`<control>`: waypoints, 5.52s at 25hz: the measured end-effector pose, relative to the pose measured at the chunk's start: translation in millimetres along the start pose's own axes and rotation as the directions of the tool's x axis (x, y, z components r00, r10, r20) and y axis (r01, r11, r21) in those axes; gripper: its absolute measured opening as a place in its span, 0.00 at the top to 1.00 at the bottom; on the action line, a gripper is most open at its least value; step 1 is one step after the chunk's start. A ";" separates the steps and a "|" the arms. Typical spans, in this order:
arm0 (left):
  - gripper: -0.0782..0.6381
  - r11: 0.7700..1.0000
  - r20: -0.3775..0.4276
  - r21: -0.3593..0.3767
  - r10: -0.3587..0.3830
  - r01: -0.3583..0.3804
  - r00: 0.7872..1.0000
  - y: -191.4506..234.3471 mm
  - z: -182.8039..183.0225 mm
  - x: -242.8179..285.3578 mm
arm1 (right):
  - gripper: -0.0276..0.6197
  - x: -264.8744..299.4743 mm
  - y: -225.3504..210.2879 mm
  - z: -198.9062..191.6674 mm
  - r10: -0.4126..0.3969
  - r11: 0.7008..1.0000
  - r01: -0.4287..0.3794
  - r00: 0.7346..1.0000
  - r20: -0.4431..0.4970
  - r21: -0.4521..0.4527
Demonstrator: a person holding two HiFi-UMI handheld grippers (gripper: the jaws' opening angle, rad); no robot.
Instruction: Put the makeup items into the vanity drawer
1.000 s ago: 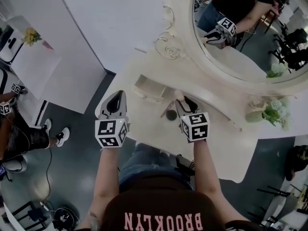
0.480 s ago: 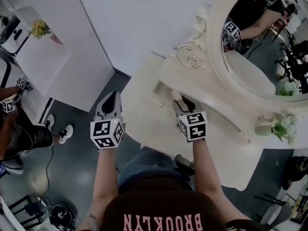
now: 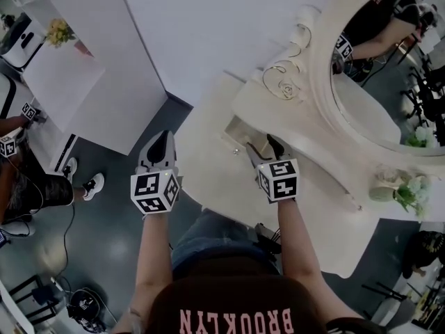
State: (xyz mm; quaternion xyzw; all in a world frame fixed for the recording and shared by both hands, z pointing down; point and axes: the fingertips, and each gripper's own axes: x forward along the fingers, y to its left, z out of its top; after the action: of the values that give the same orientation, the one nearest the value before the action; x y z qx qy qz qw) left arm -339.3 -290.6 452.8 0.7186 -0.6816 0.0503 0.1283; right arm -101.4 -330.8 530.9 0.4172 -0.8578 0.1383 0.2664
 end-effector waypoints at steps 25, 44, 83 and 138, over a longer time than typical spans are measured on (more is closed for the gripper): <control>0.88 0.981 0.051 0.057 -0.187 0.184 0.981 -111.5 20.7 19.7 | 0.96 -108.0 -72.7 0.4 -0.184 0.983 0.182 0.968 0.171 0.026; 0.88 0.987 -0.165 0.011 -0.154 0.158 0.974 -102.6 -82.7 -7.9 | 0.96 -85.5 -27.4 -101.0 -0.061 0.995 0.064 0.997 -0.039 0.076; 0.88 0.989 -0.139 0.002 -0.143 0.145 0.980 -95.5 -69.9 2.7 | 0.91 -69.2 -40.4 -119.8 -0.106 0.991 0.120 0.973 -0.204 0.058; 0.88 0.996 0.000 0.001 -0.090 0.090 0.996 -9.3 5.4 30.3 | 0.63 -12.9 -27.3 1.2 -0.151 0.989 0.151 0.989 0.010 0.010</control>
State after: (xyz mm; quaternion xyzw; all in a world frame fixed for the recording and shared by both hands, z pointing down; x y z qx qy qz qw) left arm -328.7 -320.9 454.1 0.7487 -0.6485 0.0451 0.1301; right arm -73.7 -339.9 523.0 0.4827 -0.8246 0.1197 0.2697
